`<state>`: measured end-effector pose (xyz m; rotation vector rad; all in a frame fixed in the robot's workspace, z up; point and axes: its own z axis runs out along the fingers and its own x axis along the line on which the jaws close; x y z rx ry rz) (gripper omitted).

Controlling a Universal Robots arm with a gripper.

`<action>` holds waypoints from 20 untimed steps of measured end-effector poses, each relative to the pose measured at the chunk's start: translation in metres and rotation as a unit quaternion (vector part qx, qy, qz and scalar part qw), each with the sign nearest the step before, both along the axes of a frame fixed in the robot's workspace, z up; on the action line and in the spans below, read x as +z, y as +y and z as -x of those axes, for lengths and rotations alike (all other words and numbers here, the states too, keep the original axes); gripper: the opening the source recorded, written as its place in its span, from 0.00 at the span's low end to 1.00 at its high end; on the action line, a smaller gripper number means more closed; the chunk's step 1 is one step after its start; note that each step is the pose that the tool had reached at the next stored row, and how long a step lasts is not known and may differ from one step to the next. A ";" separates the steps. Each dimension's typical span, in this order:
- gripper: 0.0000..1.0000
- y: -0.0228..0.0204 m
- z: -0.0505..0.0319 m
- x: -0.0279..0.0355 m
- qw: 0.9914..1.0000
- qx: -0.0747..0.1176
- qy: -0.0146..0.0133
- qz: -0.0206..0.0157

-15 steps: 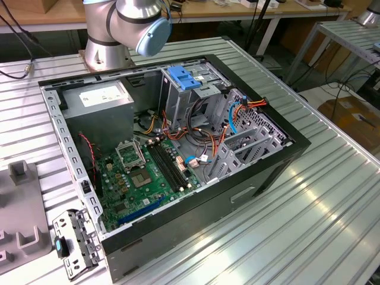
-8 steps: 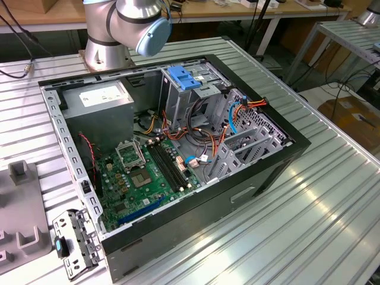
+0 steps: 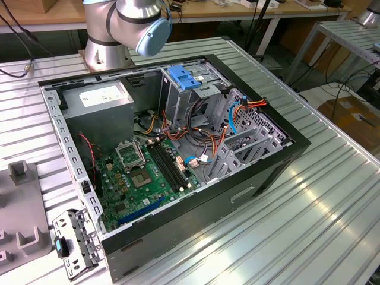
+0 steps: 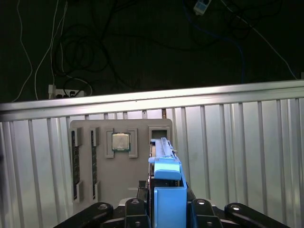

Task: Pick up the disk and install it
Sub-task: 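Pick up the disk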

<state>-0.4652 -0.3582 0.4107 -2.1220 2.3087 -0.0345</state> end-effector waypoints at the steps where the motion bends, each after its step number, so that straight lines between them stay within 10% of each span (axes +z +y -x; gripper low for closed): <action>1: 0.36 0.0000 0.0000 0.0004 1.000 0.000 0.000 0.000; 20: 0.36 0.0000 0.0000 0.0195 1.000 0.000 0.000 0.000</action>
